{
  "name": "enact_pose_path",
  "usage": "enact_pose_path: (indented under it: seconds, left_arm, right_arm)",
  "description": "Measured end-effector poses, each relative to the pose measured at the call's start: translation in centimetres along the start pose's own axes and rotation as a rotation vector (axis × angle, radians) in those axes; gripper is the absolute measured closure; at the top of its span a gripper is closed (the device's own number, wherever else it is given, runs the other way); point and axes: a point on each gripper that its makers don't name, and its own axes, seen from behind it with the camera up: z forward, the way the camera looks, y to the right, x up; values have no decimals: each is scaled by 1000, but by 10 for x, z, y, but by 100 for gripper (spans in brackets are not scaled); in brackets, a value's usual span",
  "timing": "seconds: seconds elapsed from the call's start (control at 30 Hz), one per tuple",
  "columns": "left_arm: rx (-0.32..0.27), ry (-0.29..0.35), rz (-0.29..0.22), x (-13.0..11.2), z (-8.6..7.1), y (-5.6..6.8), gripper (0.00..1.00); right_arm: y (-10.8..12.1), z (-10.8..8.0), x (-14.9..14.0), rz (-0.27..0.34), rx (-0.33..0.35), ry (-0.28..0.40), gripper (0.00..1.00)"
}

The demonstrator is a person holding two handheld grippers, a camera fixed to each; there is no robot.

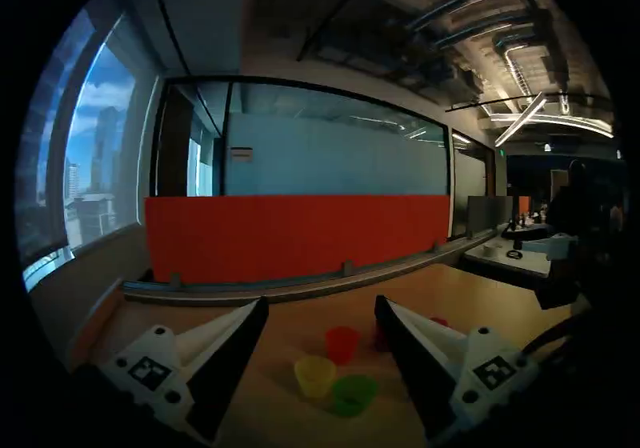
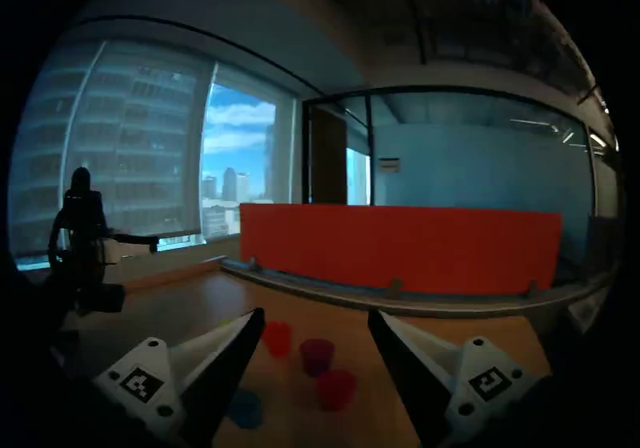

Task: Pour water

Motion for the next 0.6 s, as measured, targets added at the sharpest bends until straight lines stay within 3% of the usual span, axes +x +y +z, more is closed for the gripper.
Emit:
enact_pose_path:
  seconds: [0.2,0.4,0.6]
  left_arm:
    - [-138,8,-29,8,0,29,2]
    - [-229,12,-12,12,-3,46,1]
    - [-285,-33,4,1,-5,56,1]
  right_arm:
    - [-34,-1,2,5,162,-15,0]
    - [-45,-3,1,-9,219,-34,0]
    - [-56,-2,-12,-39,264,-85,0]
